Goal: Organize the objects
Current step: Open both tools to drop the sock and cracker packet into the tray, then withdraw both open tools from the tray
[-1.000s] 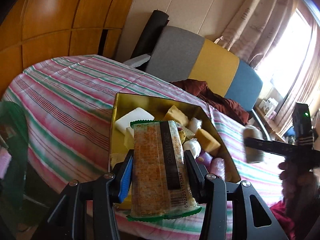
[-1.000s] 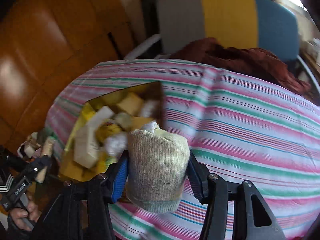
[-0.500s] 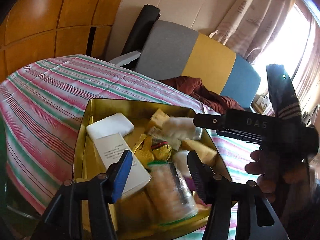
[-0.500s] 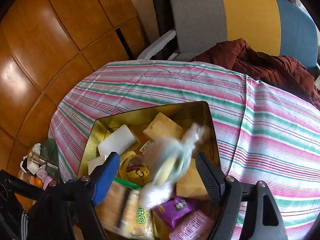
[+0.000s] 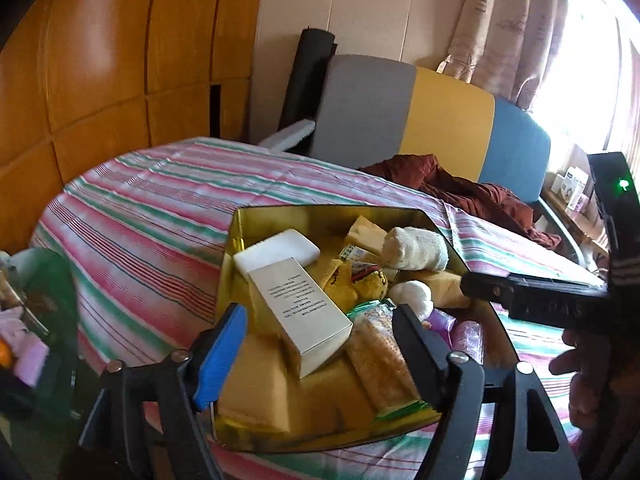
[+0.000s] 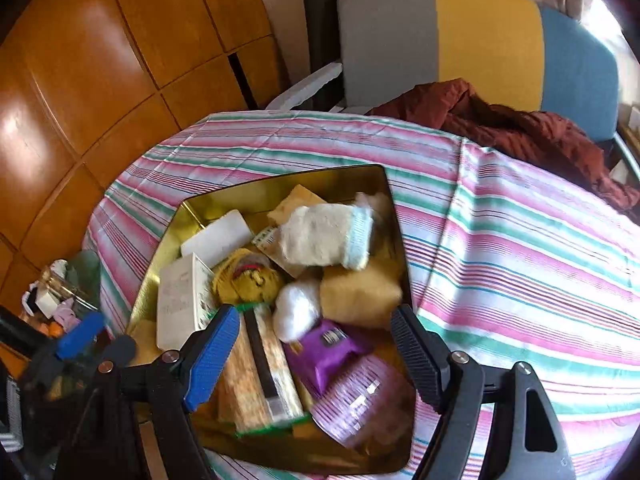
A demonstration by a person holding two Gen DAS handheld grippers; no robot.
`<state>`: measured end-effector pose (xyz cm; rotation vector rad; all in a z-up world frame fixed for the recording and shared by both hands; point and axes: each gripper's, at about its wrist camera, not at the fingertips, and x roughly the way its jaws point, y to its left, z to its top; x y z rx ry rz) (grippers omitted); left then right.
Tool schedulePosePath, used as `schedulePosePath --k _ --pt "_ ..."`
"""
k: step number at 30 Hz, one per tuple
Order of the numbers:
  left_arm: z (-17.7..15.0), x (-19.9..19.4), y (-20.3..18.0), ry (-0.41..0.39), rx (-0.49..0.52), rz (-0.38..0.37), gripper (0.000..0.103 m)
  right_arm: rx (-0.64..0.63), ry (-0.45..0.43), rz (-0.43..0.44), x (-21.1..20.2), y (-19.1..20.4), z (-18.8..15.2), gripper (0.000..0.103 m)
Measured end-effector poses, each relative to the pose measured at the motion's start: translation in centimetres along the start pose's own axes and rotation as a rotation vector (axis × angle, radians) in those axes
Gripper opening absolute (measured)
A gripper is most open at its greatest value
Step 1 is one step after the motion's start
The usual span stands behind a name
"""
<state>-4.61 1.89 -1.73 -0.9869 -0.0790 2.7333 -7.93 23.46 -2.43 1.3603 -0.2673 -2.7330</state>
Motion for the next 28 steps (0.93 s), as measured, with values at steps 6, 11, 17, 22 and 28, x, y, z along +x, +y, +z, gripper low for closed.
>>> schedulePosePath --k 6,11,17,22,28 --pt "-0.4 -1.7 -0.9 -0.034 0.026 0.044 0.094 -0.012 -0.025 -0.04 -1.7 0.1 -2.5 0.08" --pt "-1.0 -2.5 -1.9 -0.036 0.044 0.055 0.103 -0.027 -0.038 -0.069 -2.6 0.3 -4.1 0.08" --pt "-1.7 -2.7 -2.6 -0.012 0.029 0.101 0.103 -0.018 -0.044 -0.089 -3.2 -0.1 -5.5 0.08" --pt "-2.5 -2.8 -2.9 -0.018 0.037 0.129 0.103 -0.009 -0.037 -0.102 -3.2 -0.6 -6.3 0.08" --pt "-2.5 -3.0 -2.8 -0.018 0.028 0.147 0.103 0.007 -0.056 -0.114 -3.8 -1.2 -6.8 0.079"
